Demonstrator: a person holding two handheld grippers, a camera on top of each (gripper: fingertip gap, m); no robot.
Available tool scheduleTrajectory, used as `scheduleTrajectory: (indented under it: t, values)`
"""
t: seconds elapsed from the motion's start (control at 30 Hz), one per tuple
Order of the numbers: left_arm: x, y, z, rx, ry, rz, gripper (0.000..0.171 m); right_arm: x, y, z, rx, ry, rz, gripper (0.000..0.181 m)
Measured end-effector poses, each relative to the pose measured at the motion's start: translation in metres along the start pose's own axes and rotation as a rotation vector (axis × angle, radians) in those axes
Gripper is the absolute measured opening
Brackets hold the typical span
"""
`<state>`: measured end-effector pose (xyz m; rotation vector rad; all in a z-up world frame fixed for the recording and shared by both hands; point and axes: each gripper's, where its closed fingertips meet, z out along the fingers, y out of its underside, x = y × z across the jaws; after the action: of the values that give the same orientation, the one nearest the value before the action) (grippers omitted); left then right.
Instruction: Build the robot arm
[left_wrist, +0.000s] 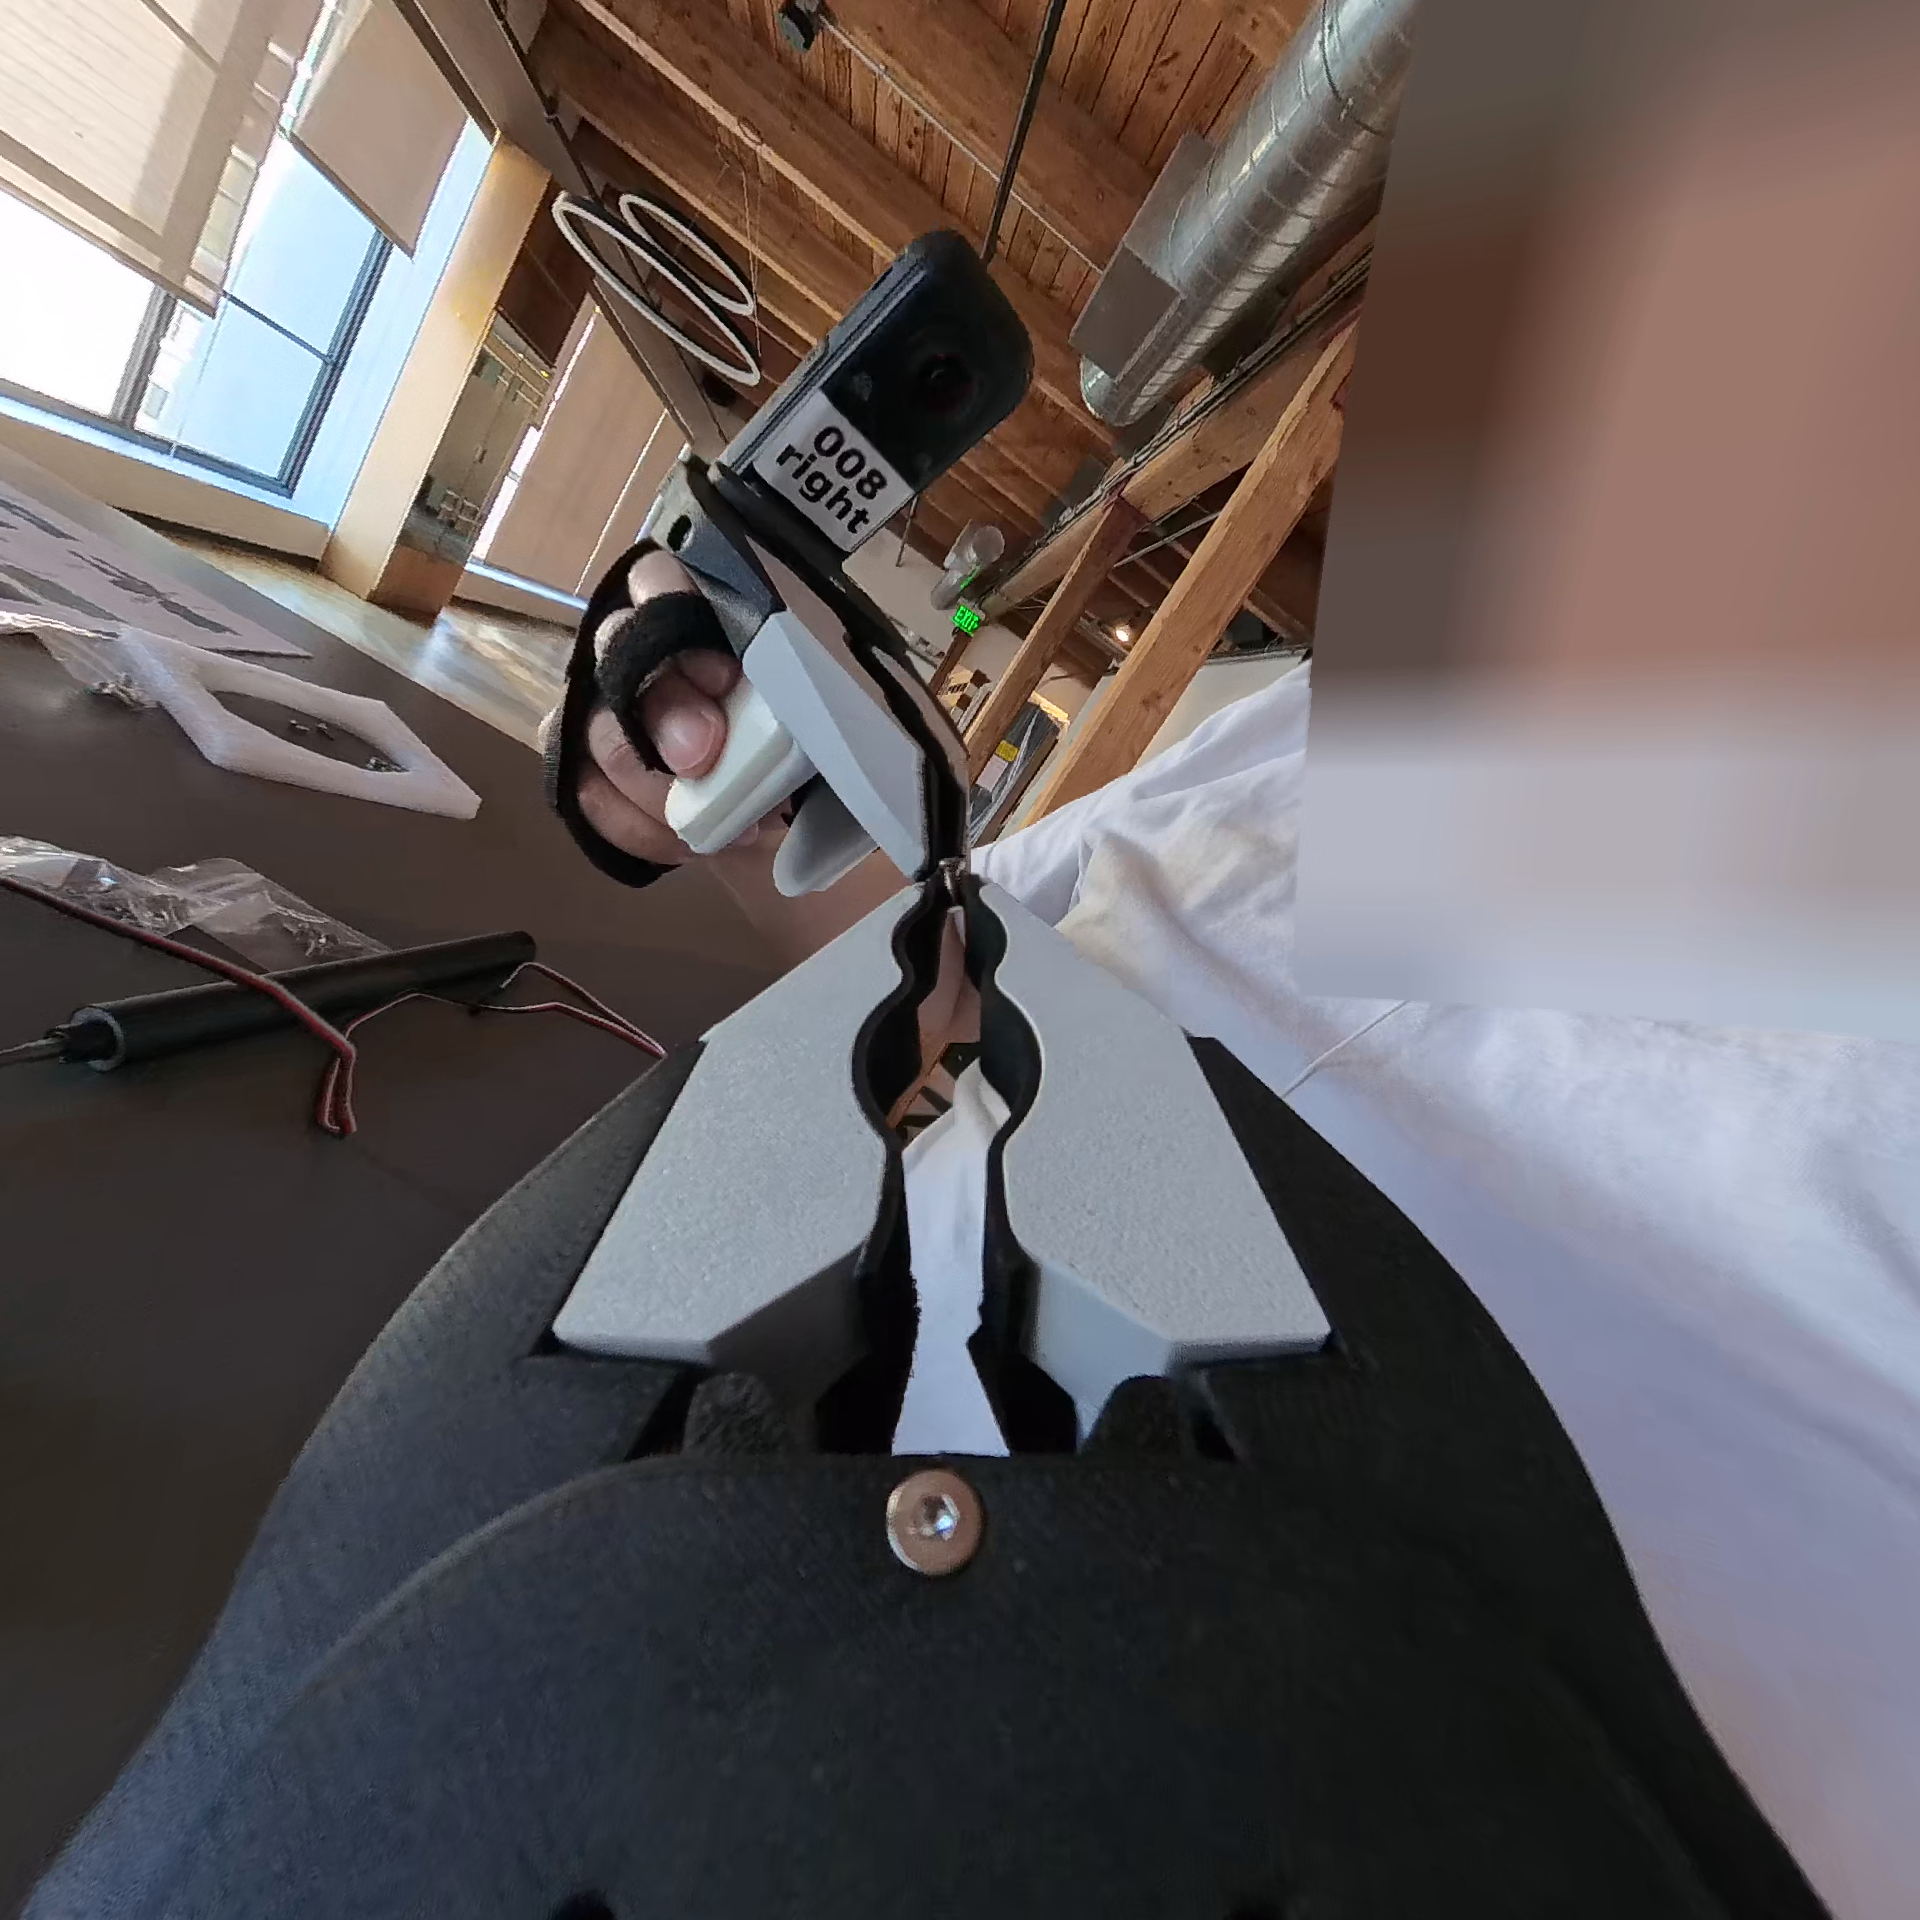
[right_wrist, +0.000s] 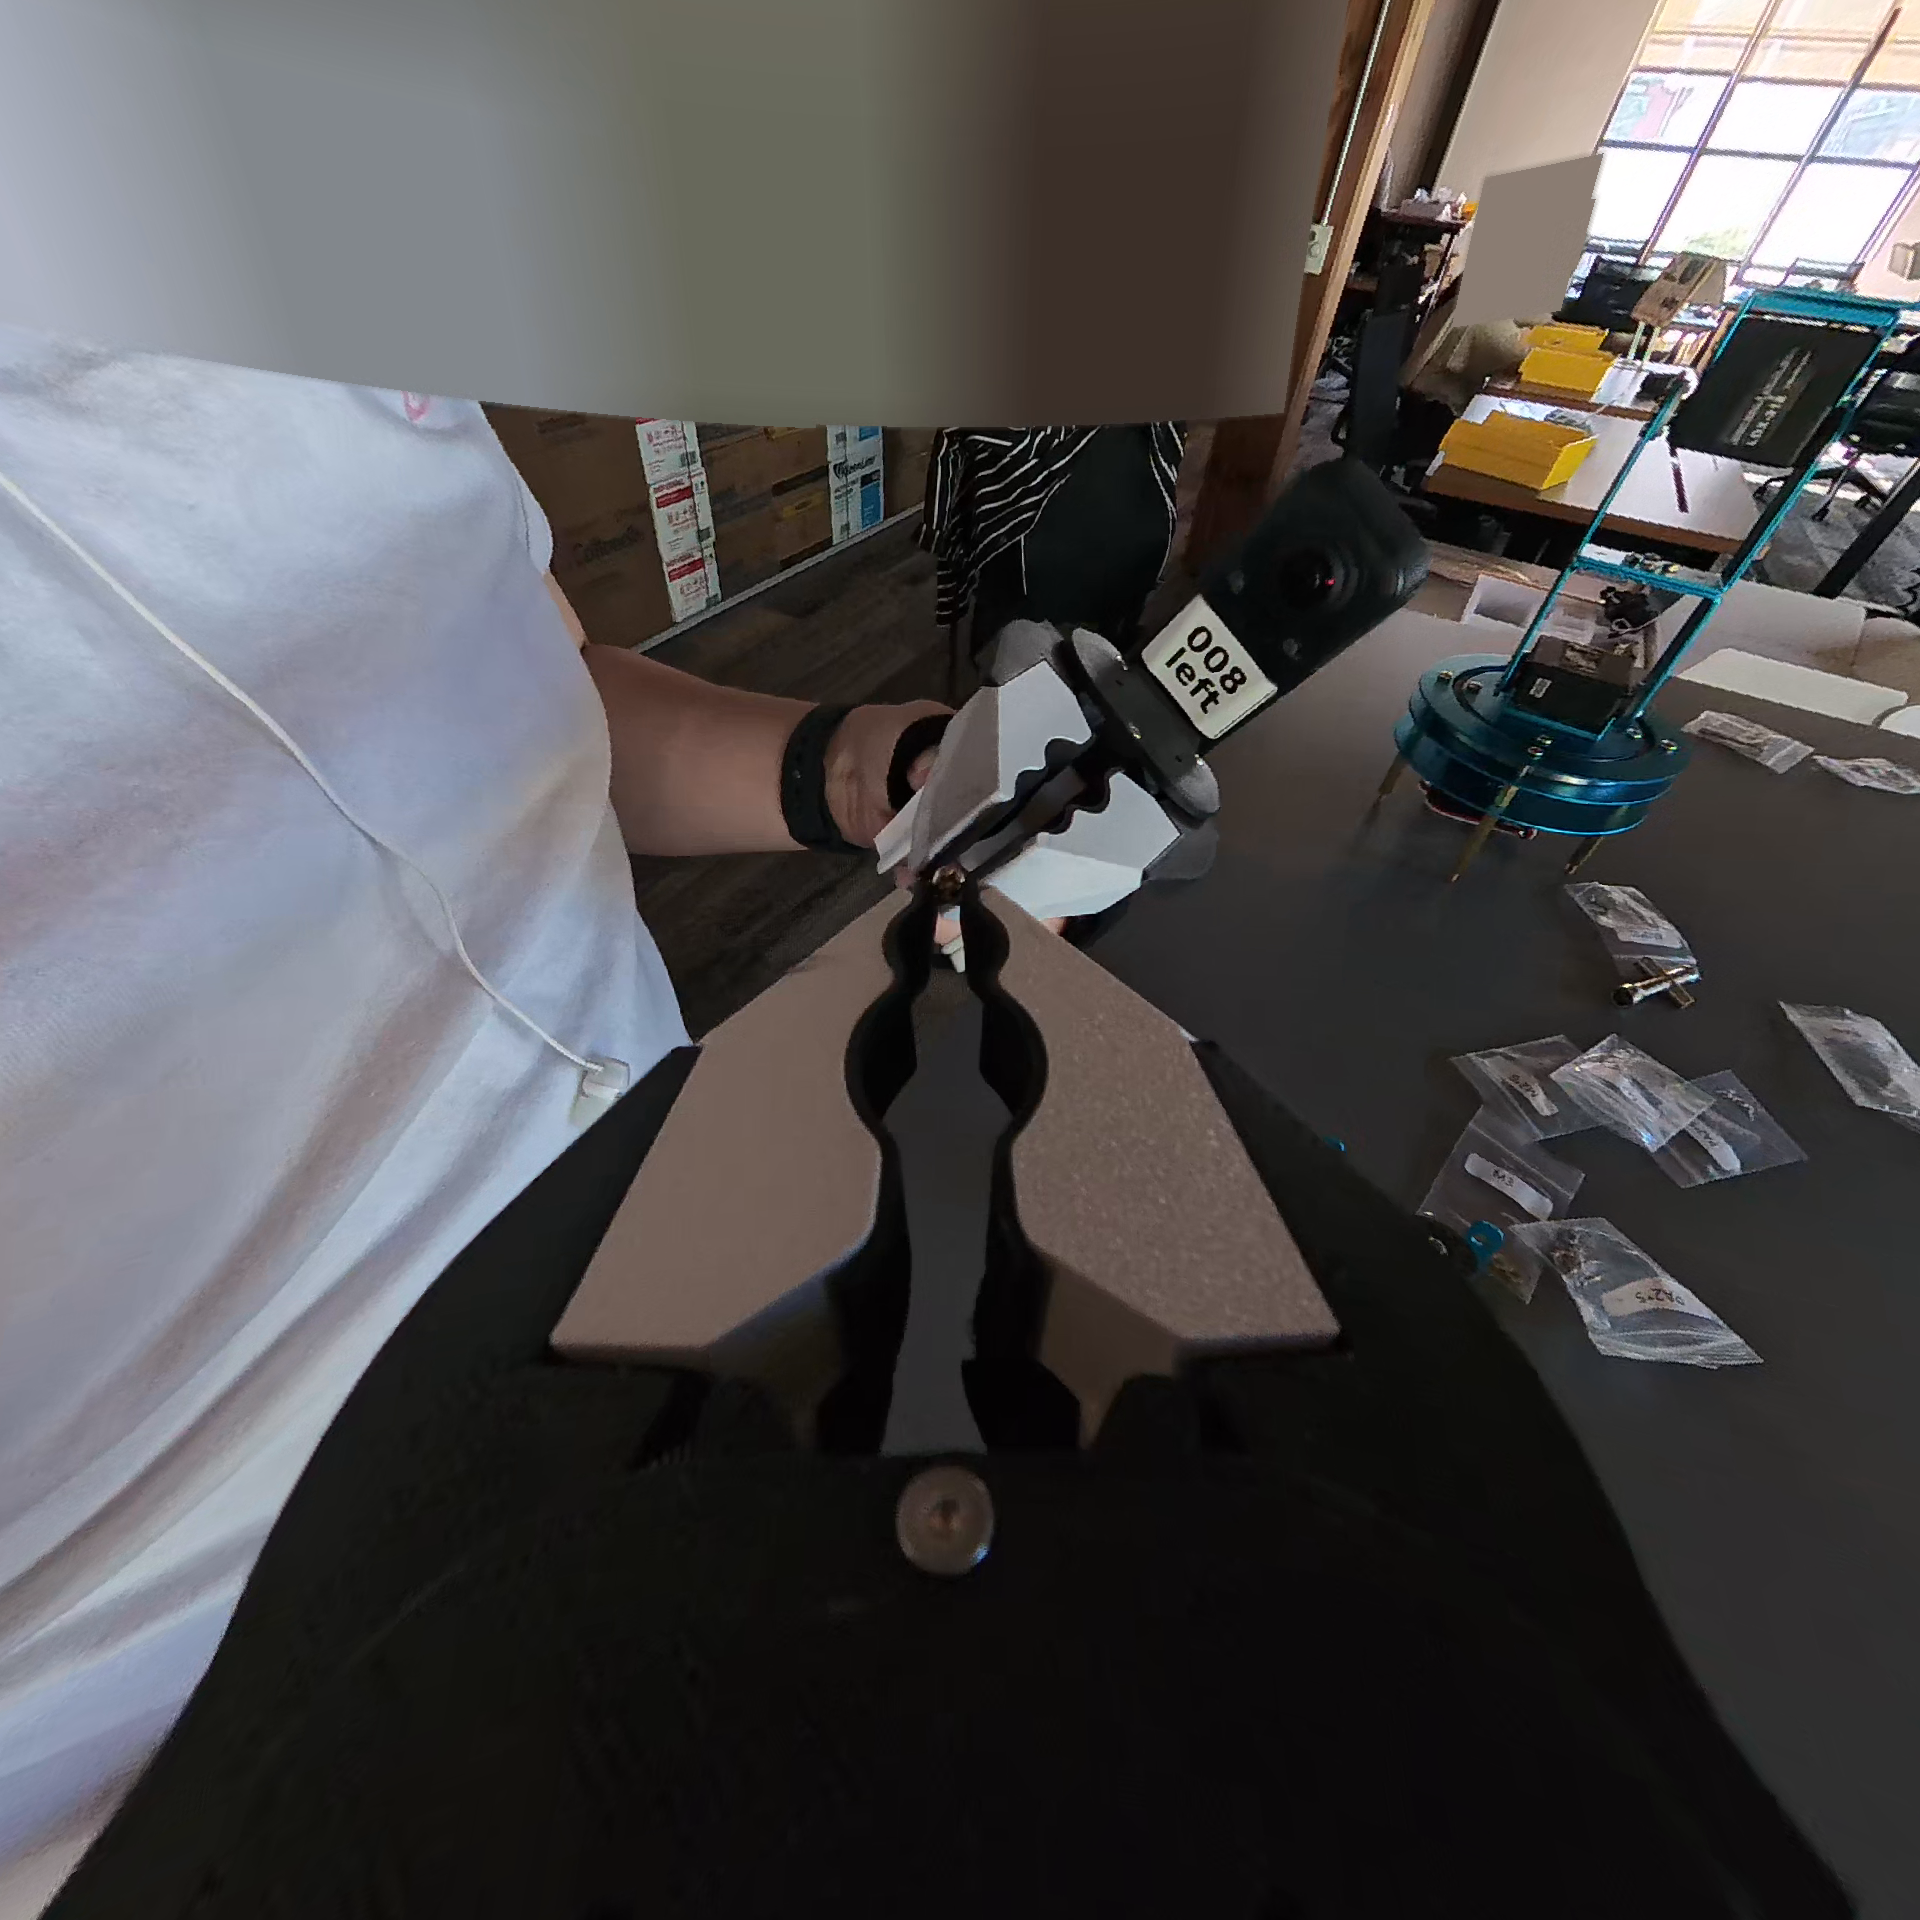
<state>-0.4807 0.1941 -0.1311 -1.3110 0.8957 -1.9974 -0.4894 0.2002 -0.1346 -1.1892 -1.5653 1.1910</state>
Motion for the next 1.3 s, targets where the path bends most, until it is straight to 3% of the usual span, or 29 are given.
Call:
scheduleTrajectory:
  t: [0.17, 0.27, 0.43, 0.6, 0.73, 0.93, 1.07, 1.2, 1.3]
  values:
    - [-0.007, -0.002, -0.003, 0.033, -0.022, 0.029, 0.004, 0.007, 0.004, 0.000, -0.013, -0.009, 0.033, 0.004]
    - [-0.019, -0.004, -0.011, 0.048, -0.080, 0.025, 0.017, 0.014, 0.008, -0.002, -0.026, -0.002, 0.043, 0.004]
    - [-0.052, -0.007, -0.046, 0.037, -0.317, 0.117, 0.025, 0.053, 0.038, -0.009, -0.182, 0.151, 0.043, 0.004]
    - [-0.101, 0.007, -0.078, -0.188, -0.703, 0.272, 0.038, 0.088, 0.076, -0.006, -0.448, 0.291, -0.080, 0.004]
    - [-0.128, 0.019, -0.080, -0.361, -0.852, 0.354, 0.040, 0.096, 0.096, 0.005, -0.587, 0.295, -0.172, 0.003]
    - [-0.147, 0.028, -0.077, -0.481, -0.917, 0.405, 0.033, 0.100, 0.108, 0.011, -0.703, 0.298, -0.226, 0.000]
    - [-0.155, 0.051, -0.085, -0.658, -0.935, 0.397, 0.020, 0.100, 0.117, 0.007, -0.754, 0.322, -0.232, 0.000]
    - [-0.153, 0.038, -0.089, -0.570, -0.934, 0.373, 0.022, 0.103, 0.116, -0.015, -0.758, 0.394, -0.172, 0.000]
    - [-0.146, 0.028, -0.087, -0.480, -0.880, 0.334, 0.024, 0.104, 0.116, -0.041, -0.750, 0.450, -0.023, 0.001]
